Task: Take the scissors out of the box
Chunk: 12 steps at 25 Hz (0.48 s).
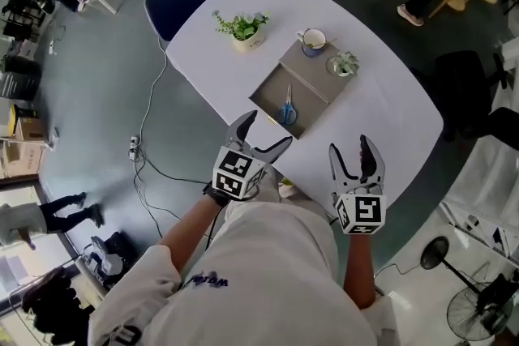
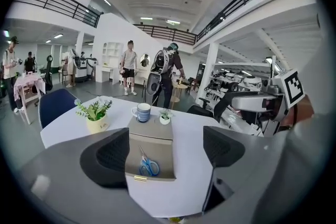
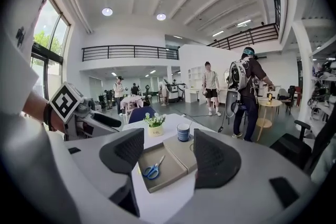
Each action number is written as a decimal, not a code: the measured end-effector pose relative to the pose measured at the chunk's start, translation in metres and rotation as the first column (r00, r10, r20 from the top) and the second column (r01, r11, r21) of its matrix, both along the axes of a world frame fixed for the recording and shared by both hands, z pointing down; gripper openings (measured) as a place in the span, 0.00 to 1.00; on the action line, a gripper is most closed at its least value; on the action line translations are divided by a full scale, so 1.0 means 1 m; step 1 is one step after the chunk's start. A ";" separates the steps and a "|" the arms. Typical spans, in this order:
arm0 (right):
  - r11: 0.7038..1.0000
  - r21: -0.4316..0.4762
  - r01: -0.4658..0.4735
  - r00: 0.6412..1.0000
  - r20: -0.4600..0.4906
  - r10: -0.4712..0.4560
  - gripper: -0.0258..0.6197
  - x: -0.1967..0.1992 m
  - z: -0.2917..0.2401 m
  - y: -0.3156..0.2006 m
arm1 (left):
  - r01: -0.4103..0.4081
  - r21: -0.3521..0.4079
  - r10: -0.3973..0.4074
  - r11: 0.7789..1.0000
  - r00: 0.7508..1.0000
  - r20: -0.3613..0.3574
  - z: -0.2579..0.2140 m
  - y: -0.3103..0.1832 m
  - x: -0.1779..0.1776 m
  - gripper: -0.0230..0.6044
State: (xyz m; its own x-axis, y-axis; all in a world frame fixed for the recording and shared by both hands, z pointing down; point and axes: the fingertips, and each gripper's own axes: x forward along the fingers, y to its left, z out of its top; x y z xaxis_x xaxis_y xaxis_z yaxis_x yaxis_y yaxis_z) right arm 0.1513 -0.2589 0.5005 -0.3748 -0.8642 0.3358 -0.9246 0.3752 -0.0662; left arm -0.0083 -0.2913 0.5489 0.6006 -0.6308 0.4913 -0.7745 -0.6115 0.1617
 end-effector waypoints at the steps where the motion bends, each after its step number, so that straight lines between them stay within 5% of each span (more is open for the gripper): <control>1: 1.000 -0.015 -0.002 1.000 -0.009 0.002 0.50 0.001 0.009 0.000 | -0.001 -0.018 0.002 1.000 1.000 0.010 0.008 0.000 0.000 0.73; 12: 0.987 -0.157 -0.015 1.000 -0.016 0.013 0.41 0.005 0.075 0.010 | -0.043 -0.223 0.070 0.974 0.991 0.112 0.103 -0.024 0.017 0.58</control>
State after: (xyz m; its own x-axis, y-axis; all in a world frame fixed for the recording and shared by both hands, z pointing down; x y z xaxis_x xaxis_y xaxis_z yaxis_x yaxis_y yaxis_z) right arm 0.1565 -0.2484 0.5756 -0.3570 -0.8052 0.4736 -0.9310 0.3483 -0.1096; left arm 0.0083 -0.3152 0.6522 0.5613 -0.4660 0.6839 -0.7615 -0.6144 0.2064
